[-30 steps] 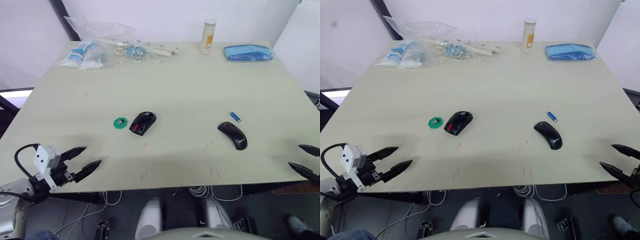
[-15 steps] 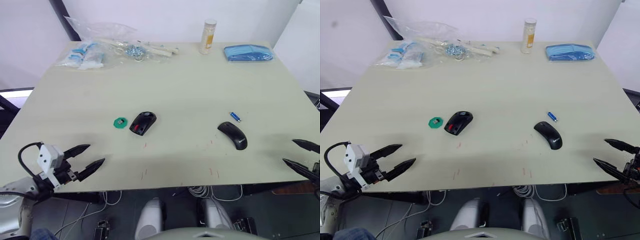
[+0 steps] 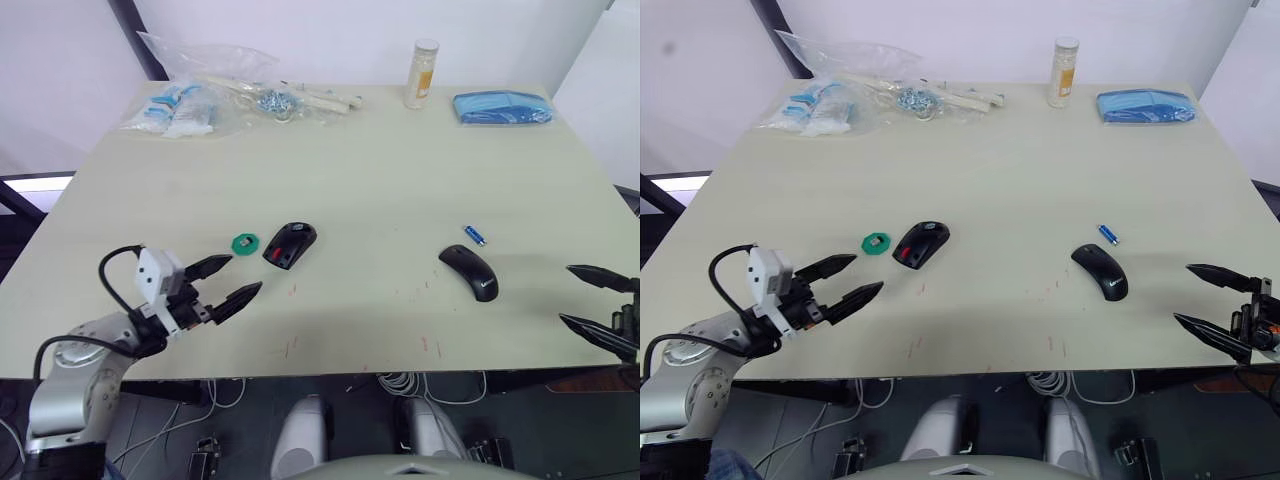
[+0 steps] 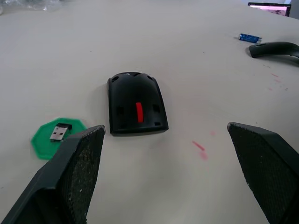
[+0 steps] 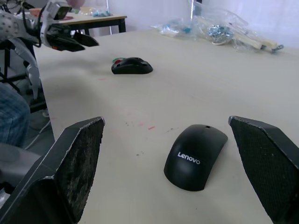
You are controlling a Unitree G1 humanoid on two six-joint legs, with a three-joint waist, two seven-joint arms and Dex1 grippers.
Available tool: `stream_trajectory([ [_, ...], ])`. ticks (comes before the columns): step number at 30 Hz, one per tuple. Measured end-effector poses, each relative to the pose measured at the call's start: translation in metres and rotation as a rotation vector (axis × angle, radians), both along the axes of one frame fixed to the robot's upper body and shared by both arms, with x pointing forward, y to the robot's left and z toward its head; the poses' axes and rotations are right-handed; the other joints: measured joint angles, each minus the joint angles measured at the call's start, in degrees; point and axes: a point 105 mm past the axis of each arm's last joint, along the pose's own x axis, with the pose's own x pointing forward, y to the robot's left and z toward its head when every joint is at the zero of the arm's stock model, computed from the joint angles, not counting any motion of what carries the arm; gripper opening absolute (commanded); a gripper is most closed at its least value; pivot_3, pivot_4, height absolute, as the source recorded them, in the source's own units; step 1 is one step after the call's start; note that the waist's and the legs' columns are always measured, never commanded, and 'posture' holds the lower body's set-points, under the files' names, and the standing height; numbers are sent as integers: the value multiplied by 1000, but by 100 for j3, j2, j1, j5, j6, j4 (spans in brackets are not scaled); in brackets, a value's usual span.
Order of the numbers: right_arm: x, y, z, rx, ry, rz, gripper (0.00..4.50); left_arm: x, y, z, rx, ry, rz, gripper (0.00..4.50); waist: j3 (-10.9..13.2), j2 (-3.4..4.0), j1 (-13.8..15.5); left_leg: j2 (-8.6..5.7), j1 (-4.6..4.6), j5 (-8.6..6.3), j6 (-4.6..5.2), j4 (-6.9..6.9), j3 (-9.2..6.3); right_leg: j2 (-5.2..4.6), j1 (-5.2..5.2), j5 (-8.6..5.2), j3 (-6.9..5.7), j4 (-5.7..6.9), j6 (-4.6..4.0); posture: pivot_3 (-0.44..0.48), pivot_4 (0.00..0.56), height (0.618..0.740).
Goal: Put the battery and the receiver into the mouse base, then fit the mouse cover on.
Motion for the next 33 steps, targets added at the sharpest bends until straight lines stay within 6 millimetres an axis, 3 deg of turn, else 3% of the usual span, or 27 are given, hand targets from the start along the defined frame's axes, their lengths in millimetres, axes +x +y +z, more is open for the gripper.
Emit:
stream_trajectory([
  [9, -3, -2, -5, -13, -1, -20, 4467, 30, -24, 8, -46, 4, 82, 4500, -1, -2, -1, -4, 25, 1, 0, 9, -4, 2, 28, -2, 1, 2, 3, 0, 150, 740],
  [12, -5, -4, -6, -17, 1, -27, 4467, 46, -45, 0, -33, 37, 120, 4500, -1, -3, 5, -7, 42, 1, 0, 9, -11, 5, 51, -1, 1, 2, 2, 0, 150, 740],
  [17, -6, -5, -6, -22, -5, -36, 4467, 61, -52, 1, -1, 34, 179, 4500, -1, -2, -5, -7, 60, 1, 0, 9, -12, 8, 68, -5, 2, 1, 7, 0, 150, 740],
  [24, -5, -8, -7, -22, -15, -49, 4467, 82, -55, -13, 53, 91, 271, 4500, 1, -4, 7, -7, 64, 1, 0, 8, -14, 8, 73, -11, 2, 1, 17, 0, 150, 740],
  [33, -5, -8, -7, -26, -23, -54, 4467, 90, -70, -9, 81, 113, 269, 4500, 1, -4, -2, -8, 62, 0, 0, 6, -15, 9, 73, -2, 2, -2, 1, 0, 150, 740],
])
